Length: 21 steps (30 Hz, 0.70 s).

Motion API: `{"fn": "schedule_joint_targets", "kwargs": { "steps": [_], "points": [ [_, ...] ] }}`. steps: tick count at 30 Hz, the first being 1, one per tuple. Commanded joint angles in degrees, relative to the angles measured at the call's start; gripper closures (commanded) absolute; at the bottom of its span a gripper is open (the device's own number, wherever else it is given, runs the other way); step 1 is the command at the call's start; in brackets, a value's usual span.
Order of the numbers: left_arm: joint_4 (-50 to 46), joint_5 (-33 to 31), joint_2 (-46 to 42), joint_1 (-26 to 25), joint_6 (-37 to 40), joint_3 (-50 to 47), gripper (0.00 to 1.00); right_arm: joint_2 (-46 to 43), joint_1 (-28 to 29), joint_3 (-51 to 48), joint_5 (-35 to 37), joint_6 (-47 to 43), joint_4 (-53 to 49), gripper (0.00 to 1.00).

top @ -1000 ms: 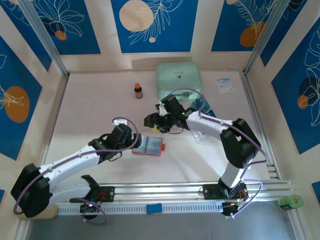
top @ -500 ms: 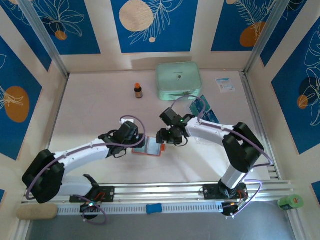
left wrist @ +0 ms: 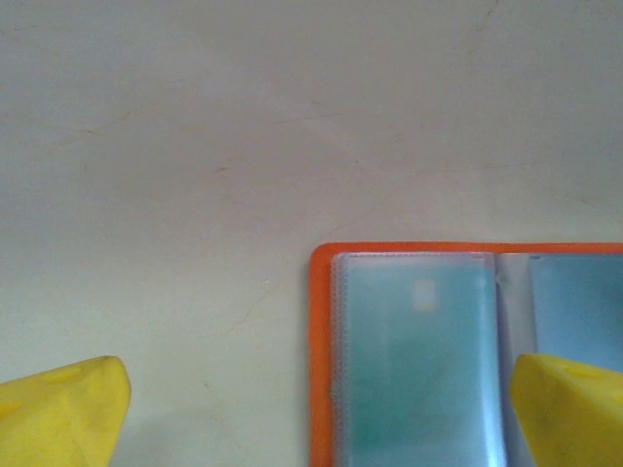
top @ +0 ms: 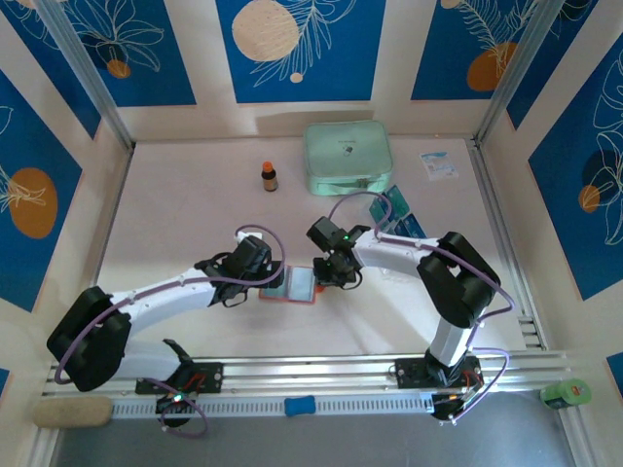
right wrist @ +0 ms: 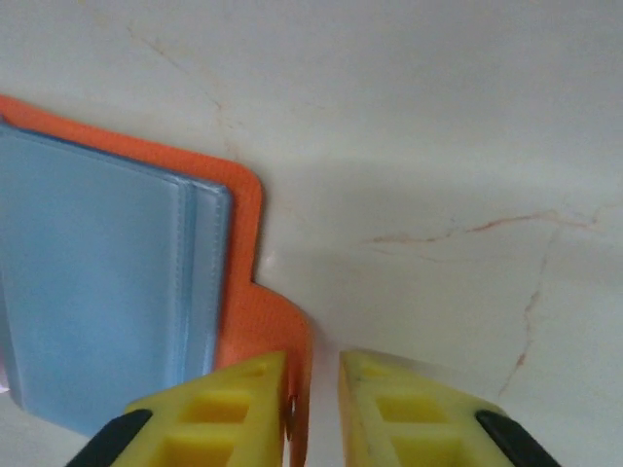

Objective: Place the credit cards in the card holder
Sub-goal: Move the card holder to the center of the table.

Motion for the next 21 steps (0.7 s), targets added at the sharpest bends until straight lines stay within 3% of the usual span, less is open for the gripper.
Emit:
{"fn": "schedule_joint_targets", "kwargs": {
  "steps": [1, 3, 15, 16, 19, 21],
  "points": [
    [0.52, 0.47, 0.36, 0.51, 1.11, 0.97, 0.0, -0.15, -1.45, 0.67, 0.49, 0.3, -1.12, 0.94],
    [0.46, 0.48, 0.41, 0.51, 1.01, 0.87, 0.0, -0.83, -2.34, 0.1, 0.31, 0.26, -0.99, 1.0],
    [0.79, 1.02, 0.85, 0.51, 1.01, 1.17, 0.0, -4.16, -5.79, -3.94, 0.31, 0.16, -1.08, 1.0],
    [0.86, 1.09, 0.89, 0.51, 0.97, 1.13, 0.0, -4.17, -5.95, -4.0, 0.15, -0.11, -0.99, 0.95],
    [0.86, 1.26, 1.02, 0.51, 1.03, 1.32, 0.0, -4.69, -6.56, -2.99, -0.23, -1.46, -1.74, 0.67],
    [0.78, 1.35, 1.02, 0.51, 1.01, 1.39, 0.0, -5.93, -7.14, -1.92, -0.45, -2.36, -2.75, 0.58]
  ]
}}
